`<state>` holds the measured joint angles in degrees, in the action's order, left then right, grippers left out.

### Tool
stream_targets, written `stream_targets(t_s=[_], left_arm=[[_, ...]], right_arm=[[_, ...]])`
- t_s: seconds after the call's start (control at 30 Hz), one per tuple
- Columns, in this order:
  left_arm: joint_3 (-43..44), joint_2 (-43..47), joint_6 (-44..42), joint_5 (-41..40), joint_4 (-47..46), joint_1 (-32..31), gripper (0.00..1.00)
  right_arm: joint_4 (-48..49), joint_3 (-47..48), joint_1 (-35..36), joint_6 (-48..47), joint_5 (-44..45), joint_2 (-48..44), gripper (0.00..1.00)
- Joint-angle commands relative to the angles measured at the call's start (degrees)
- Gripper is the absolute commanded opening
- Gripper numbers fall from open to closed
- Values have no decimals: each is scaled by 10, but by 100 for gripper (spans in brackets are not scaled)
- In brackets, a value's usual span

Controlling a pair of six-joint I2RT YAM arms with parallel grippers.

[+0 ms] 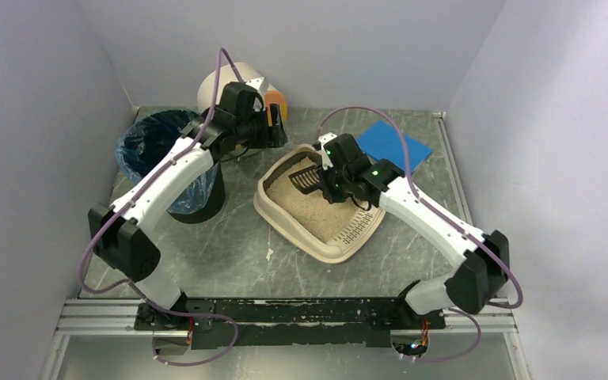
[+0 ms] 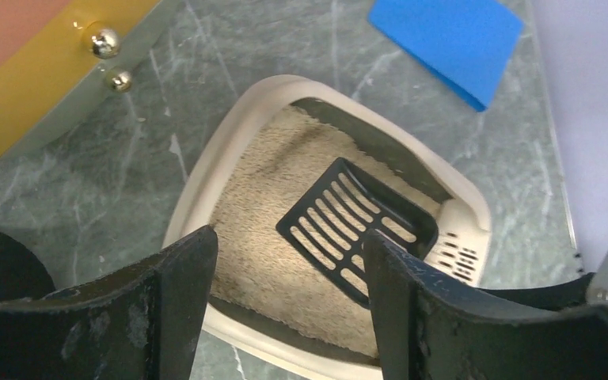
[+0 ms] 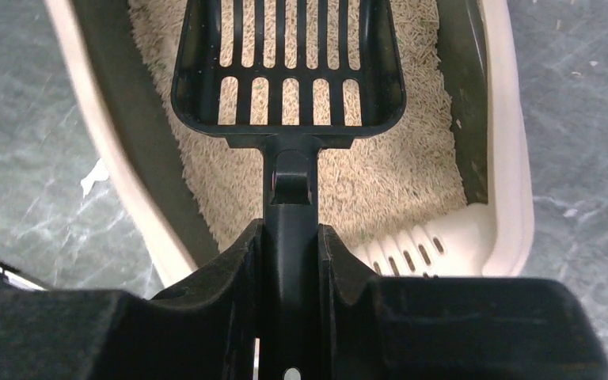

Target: Clean the litter box

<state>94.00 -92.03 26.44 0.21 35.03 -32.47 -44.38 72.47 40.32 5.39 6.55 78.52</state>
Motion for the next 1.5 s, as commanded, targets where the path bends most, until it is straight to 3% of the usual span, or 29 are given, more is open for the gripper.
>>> stream_targets(t_s=[0.0,0.47,0.6,1.1,1.3,1.47], left_arm=[[-2,-44,5,37,-28,23,69],[-36,-140,-21,43,-74,25,64],[-57,-149,-20,37,-87,25,65],[-85,-161,-35,74,-99,21,52],[-94,-159,-36,74,-102,19,51],[-92,-160,-36,73,-102,17,50]], right_arm=[[65,-8,-30,25,-45,53,0],[147,-16,-46,46,86,175,0],[177,-22,-47,51,86,198,0],[430,-180,-43,20,99,125,0],[442,-199,-40,23,122,109,0],[372,-158,-26,38,206,128,0]])
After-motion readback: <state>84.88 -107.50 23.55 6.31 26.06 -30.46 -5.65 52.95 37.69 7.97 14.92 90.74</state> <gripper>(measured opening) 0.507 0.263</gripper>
